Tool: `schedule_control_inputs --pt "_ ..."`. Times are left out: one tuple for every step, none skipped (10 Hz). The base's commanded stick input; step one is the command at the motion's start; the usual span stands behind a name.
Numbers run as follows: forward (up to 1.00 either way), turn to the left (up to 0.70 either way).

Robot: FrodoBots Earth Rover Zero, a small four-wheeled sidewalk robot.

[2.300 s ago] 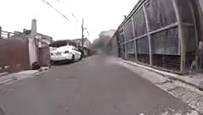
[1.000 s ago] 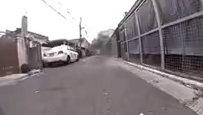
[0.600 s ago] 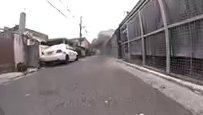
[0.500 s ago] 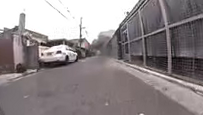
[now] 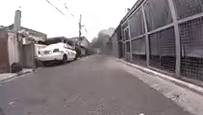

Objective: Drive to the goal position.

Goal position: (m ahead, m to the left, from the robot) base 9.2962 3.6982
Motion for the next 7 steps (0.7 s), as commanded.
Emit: schedule_control_inputs --pt "0.68 0.0" --pt "0.67 0.0" --pt "0.68 0.0" --pt "0.68 0.0" --pt "0.68 0.0" --pt "0.68 0.0" --pt "0.68 0.0"
